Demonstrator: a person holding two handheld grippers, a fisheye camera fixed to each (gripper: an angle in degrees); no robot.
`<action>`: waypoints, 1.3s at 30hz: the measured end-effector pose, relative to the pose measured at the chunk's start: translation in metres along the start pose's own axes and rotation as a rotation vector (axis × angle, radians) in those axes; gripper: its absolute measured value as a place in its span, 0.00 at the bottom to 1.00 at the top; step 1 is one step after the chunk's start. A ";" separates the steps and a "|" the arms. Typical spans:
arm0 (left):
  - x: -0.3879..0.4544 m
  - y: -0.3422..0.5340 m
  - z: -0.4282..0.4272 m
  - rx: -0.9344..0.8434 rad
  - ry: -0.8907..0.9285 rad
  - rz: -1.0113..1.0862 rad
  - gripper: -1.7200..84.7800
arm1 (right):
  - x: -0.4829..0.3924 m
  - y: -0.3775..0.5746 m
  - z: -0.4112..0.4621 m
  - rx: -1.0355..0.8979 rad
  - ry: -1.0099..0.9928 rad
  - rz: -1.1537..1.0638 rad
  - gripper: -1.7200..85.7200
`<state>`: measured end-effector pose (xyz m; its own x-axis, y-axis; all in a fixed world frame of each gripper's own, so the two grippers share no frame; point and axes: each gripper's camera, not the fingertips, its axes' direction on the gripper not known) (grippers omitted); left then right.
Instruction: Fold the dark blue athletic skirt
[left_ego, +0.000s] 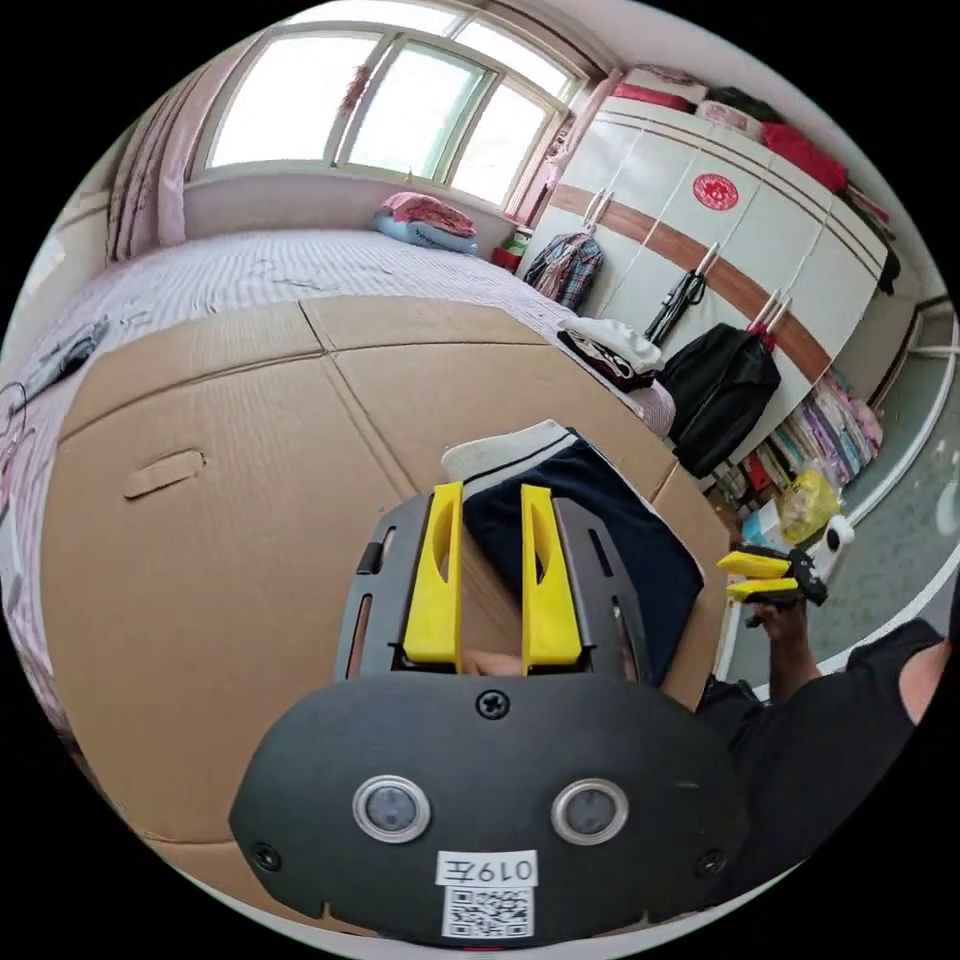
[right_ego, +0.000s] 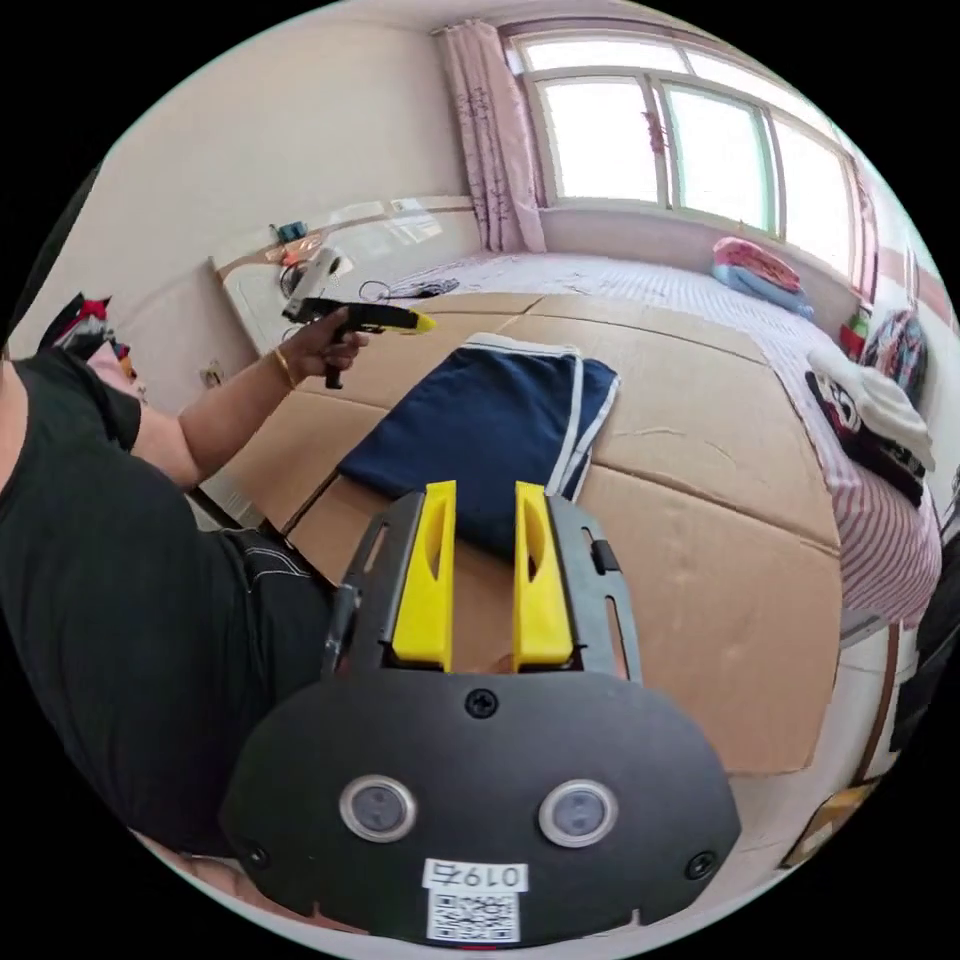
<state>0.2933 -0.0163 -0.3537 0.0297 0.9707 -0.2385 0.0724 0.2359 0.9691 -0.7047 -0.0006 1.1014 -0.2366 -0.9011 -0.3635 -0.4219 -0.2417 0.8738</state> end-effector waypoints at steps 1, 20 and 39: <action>-0.017 -0.003 0.007 -0.014 0.029 -0.048 0.11 | -0.029 -0.006 0.011 -0.008 -0.010 -0.078 0.14; -0.136 -0.028 0.053 -0.197 0.160 -0.161 0.11 | -0.310 -0.009 0.191 -0.205 0.332 -0.733 0.13; -0.170 -0.004 0.044 -0.197 0.129 -0.044 0.10 | -0.285 0.031 0.227 -0.409 0.620 -0.683 0.12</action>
<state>0.3319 -0.1846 -0.3200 -0.0974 0.9543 -0.2827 -0.1256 0.2700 0.9547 -0.8492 0.3301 1.1591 0.4893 -0.5234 -0.6976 0.0635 -0.7764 0.6271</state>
